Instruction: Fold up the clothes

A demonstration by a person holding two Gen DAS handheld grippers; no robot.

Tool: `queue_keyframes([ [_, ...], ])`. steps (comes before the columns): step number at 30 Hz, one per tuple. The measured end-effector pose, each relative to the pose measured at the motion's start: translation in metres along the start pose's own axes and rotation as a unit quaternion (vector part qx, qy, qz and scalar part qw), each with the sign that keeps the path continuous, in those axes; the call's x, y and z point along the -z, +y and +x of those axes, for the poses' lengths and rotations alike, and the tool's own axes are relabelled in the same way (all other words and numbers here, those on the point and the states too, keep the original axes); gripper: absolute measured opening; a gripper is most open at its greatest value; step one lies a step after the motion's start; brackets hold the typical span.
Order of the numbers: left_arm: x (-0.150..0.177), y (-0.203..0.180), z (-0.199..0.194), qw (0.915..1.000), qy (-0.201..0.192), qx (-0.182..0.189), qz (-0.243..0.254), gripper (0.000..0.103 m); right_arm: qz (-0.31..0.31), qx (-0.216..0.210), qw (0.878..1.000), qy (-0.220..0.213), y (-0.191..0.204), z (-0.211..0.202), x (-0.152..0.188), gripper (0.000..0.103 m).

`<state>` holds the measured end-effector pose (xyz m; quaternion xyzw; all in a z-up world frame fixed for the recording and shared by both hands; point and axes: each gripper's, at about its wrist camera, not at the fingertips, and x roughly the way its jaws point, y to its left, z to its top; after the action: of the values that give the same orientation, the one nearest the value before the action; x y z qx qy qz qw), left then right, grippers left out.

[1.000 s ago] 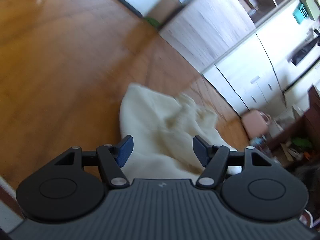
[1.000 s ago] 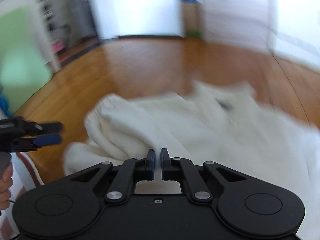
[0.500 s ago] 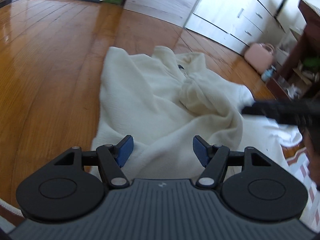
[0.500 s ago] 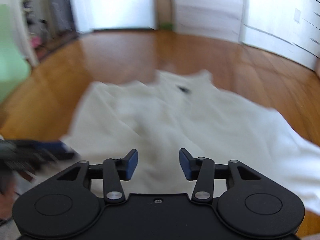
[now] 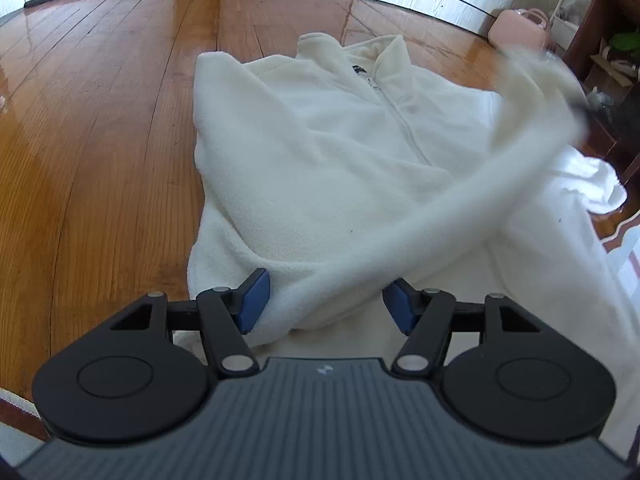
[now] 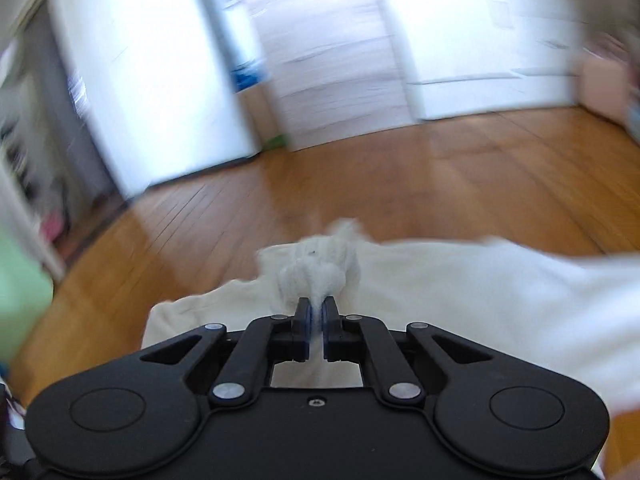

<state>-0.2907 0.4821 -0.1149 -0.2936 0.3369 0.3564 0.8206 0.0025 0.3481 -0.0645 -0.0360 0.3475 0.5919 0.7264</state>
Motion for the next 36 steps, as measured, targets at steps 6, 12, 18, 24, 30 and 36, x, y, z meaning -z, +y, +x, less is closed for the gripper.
queue_keyframes([
  [6, 0.001, -0.019, -0.029, 0.9936, -0.035, 0.087, 0.063, 0.062, 0.05, 0.083, 0.987, 0.131, -0.071, -0.036, 0.068, 0.018],
  [12, 0.012, -0.063, -0.036, 0.9793, -0.07, 0.133, 0.136, 0.065, 0.15, 0.052, 0.976, 0.15, -0.092, -0.028, 0.07, 0.068],
  [18, 0.019, -0.078, 0.009, 0.9863, -0.01, 0.088, 0.14, 0.065, 0.158, 0.041, 0.974, 0.155, -0.096, -0.005, 0.066, 0.029],
  [24, 0.02, -0.065, 0.013, 0.9912, 0.05, 0.073, 0.099, 0.062, 0.012, -0.072, 0.995, 0.064, -0.073, -0.061, 0.05, 0.01],
  [30, 0.022, -0.091, -0.014, 0.9777, -0.008, 0.143, 0.154, 0.064, 0.028, 0.008, 0.99, 0.141, -0.101, -0.045, 0.075, 0.01],
  [36, 0.019, -0.132, -0.005, 0.981, -0.071, 0.132, 0.123, 0.078, 0.018, -0.04, 0.992, 0.115, -0.081, -0.056, 0.046, 0.008],
])
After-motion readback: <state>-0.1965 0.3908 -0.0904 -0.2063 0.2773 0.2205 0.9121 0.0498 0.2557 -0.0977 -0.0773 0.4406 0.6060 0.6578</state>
